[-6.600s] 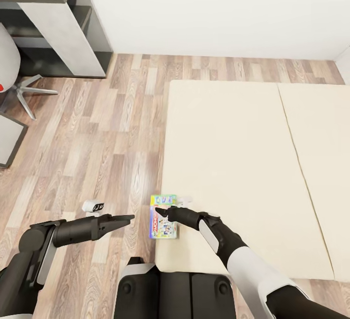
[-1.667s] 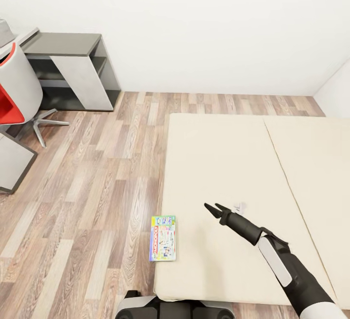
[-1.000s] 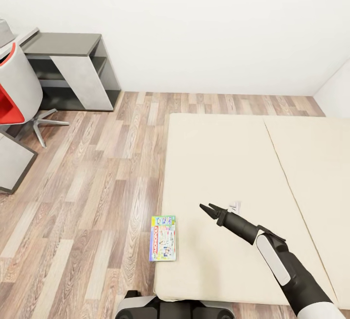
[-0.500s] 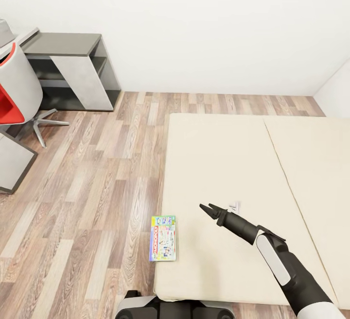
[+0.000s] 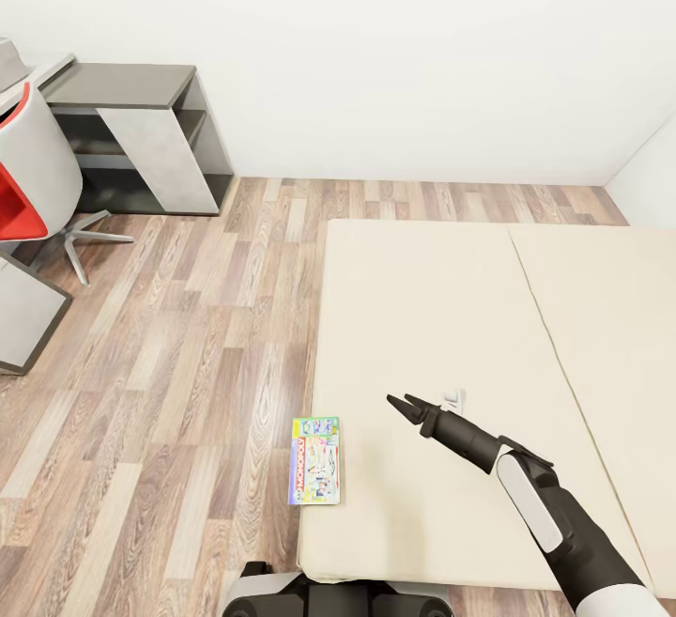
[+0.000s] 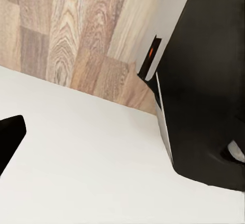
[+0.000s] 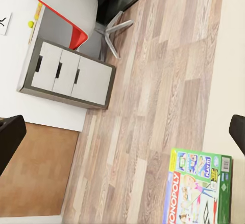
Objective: Put all the toys in the child's room - the three board games (two on the bed and one on the table), the two jigsaw puzzles on the table, and the tennis ball on the table - inside the toy box on the table in the child's room.
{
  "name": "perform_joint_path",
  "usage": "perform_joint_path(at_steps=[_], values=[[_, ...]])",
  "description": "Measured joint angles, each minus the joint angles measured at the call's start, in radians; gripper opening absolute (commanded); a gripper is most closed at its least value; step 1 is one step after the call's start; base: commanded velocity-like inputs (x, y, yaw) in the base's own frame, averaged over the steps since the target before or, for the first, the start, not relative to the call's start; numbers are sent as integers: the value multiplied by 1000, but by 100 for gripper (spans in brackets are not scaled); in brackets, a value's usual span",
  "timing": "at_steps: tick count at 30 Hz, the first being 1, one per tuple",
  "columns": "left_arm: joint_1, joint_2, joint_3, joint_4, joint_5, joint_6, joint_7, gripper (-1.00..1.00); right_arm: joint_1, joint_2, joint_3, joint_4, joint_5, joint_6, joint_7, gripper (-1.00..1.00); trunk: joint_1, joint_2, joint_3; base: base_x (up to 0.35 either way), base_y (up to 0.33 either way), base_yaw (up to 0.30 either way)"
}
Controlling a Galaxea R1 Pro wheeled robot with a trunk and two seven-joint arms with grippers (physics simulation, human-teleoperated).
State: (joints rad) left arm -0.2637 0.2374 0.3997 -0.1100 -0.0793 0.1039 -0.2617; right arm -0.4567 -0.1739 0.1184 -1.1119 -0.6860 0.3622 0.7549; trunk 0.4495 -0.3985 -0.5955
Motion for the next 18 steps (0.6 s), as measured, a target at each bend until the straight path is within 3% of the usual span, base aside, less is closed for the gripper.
perform_joint_path(at_steps=[6,11,14,18], values=[[-1,49,11,-186,13,175,-155,100,0,0,0,2,0,-1,0,100,0,0,0,0,0,0],[-13,80,29,-433,48,400,-396,100,0,-2,-1,3,0,-1,-1,100,0,0,0,0,0,0],[-23,83,33,-536,52,476,-529,100,0,-4,-2,4,0,-1,0,100,0,0,0,0,0,0],[-53,84,34,-611,51,519,-683,100,0,-6,-10,7,-1,-1,1,100,0,0,0,0,0,0]])
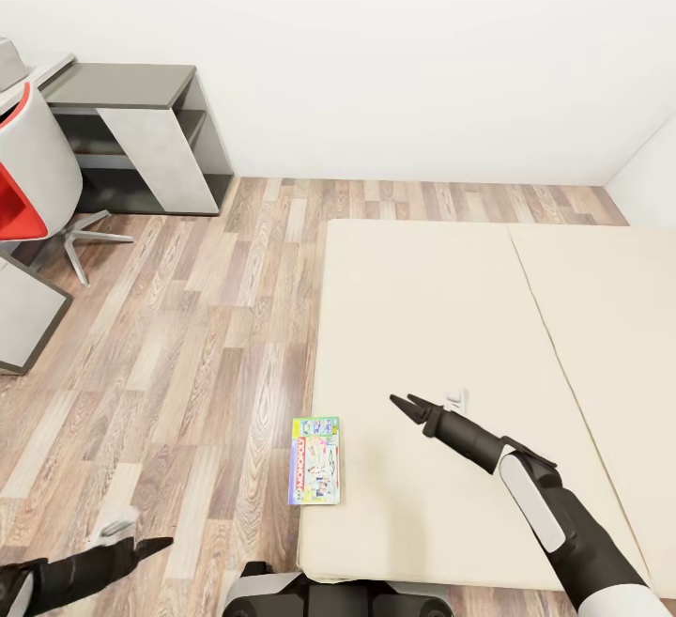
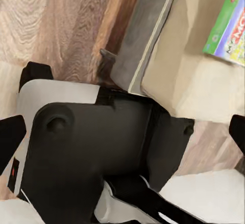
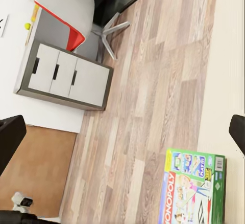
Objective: Put all the toys in the child's room - the three board games (two on the bed and one on the table), the two jigsaw puzzles on the table, and the tennis ball on the table - inside the toy box on the table in the child's room.
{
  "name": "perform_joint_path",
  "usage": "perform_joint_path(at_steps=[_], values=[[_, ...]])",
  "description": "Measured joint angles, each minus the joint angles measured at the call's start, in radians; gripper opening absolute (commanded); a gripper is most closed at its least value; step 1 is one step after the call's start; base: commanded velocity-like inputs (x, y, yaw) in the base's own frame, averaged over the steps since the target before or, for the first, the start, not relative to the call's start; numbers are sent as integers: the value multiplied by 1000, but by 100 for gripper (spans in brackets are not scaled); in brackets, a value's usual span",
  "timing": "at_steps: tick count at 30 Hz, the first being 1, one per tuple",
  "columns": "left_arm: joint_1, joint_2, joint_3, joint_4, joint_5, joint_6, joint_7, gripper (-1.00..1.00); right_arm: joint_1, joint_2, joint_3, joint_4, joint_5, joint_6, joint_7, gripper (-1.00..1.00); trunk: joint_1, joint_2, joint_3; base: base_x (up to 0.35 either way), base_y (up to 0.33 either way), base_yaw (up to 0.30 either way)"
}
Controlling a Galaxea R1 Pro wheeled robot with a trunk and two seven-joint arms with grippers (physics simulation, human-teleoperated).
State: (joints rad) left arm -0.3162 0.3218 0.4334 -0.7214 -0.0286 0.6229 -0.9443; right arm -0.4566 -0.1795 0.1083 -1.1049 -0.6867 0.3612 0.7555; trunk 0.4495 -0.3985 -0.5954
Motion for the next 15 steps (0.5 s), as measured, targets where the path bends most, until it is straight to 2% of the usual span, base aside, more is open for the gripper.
perform_joint_path(at_steps=[2,6,9,12,15], values=[[-35,5,0,-21,0,32,-87,100,0,0,-7,0,0,1,0,100,0,0,0,0,0,0],[-93,47,1,-33,0,91,-238,100,1,-1,-15,3,-12,1,0,100,0,0,0,0,0,0],[-114,85,2,-33,-2,106,-386,100,8,-2,-17,-1,-35,1,1,100,0,0,0,0,0,0],[-119,96,1,-32,-6,103,-438,100,40,-2,-34,0,-45,1,2,100,0,0,0,0,0,0],[-120,94,0,-33,-4,103,-450,100,48,-3,-51,-1,-47,1,3,100,0,0,0,0,0,0]])
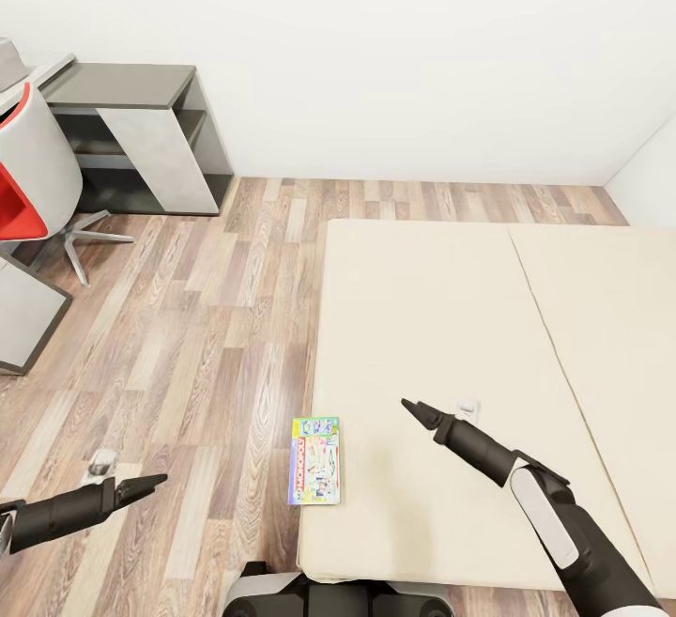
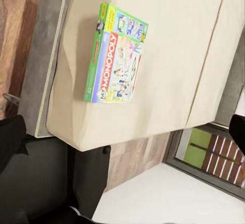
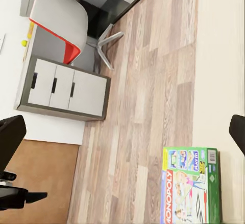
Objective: Put all the toys in the child's room - the three board games (two on the bed and one on the table), the two jigsaw puzzles on the table, and the tennis ball on the table - inside the toy box on the table in the child's room.
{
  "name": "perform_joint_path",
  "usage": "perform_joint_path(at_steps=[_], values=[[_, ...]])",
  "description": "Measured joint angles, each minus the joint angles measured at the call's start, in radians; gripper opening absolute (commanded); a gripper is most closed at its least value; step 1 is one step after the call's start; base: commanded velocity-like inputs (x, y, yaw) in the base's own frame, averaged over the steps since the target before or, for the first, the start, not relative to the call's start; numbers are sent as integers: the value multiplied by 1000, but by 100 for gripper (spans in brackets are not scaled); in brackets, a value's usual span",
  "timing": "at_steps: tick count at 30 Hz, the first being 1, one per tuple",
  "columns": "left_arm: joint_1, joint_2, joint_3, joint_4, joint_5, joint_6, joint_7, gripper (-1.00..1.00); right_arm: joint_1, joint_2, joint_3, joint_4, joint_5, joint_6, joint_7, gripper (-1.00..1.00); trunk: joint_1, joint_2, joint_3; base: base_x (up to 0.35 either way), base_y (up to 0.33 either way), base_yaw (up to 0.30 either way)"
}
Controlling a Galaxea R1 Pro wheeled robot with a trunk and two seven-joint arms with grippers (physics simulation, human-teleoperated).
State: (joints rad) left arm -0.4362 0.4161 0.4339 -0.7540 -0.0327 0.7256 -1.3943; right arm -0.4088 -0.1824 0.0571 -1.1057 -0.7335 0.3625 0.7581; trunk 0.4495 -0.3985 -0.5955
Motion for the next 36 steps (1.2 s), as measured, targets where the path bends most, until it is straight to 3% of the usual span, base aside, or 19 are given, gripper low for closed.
perform_joint_path(at_steps=[7,36], values=[[0,-5,-3,0,1,2,-3,100,3,-11,-23,2,-1,0,0,100,0,0,0,0,0,0],[0,-5,0,0,1,1,-9,100,3,-10,-25,-3,-2,0,-1,100,0,0,0,0,35,-1]])
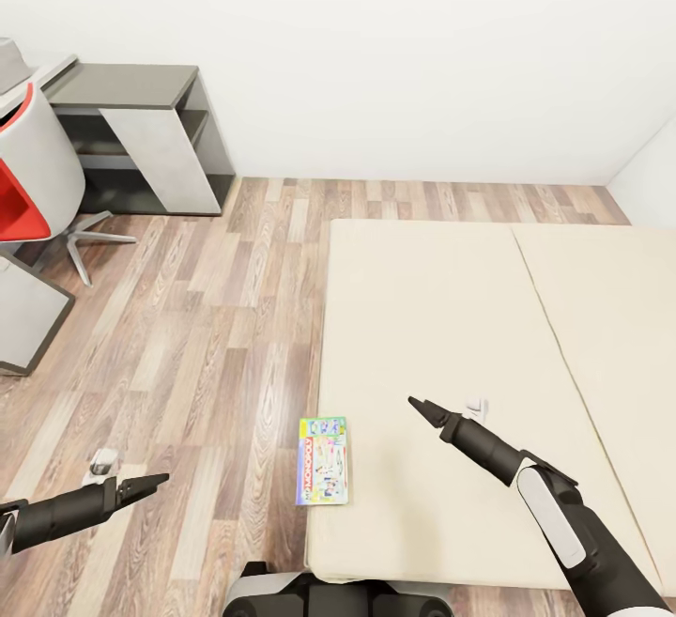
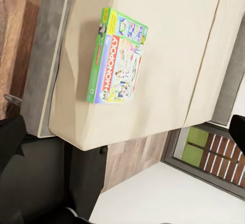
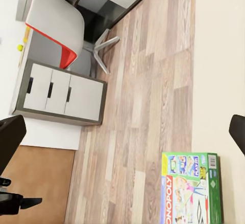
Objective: Put all the toys in the child's room - the three board games (two on the bed and one on the table), the two jigsaw puzzles on the table, and the tennis ball on the table - inside the toy box on the table in the child's room.
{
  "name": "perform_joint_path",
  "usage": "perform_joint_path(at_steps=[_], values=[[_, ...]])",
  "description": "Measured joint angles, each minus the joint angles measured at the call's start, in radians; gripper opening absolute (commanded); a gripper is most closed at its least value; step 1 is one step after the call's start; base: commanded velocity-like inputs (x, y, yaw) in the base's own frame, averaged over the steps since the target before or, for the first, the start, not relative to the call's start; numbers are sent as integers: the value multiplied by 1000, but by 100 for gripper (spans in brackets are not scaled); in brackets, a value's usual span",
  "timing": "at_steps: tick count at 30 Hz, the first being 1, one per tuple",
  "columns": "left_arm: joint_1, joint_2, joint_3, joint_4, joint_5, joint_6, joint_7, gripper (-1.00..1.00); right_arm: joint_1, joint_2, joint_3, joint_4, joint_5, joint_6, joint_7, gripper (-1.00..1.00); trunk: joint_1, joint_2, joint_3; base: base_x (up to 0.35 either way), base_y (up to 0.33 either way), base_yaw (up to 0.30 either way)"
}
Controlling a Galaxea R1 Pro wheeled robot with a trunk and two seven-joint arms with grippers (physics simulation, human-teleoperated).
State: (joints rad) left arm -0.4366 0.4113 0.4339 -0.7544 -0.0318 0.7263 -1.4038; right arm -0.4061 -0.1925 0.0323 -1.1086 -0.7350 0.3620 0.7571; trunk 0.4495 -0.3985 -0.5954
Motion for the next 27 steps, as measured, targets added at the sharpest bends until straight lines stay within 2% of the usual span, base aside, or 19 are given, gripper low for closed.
perform_joint_path(at_steps=[8,13,27], values=[[0,0,0,0,0,0,-2,100,0,1,0,0,0,0,0,100,0,0,4,0,24,-87],[0,2,0,0,0,-1,-3,100,0,2,0,0,0,-1,0,100,0,0,5,0,150,-21],[0,3,0,0,0,-2,-4,100,0,6,0,-1,0,-1,-1,100,0,0,7,0,44,-22]])
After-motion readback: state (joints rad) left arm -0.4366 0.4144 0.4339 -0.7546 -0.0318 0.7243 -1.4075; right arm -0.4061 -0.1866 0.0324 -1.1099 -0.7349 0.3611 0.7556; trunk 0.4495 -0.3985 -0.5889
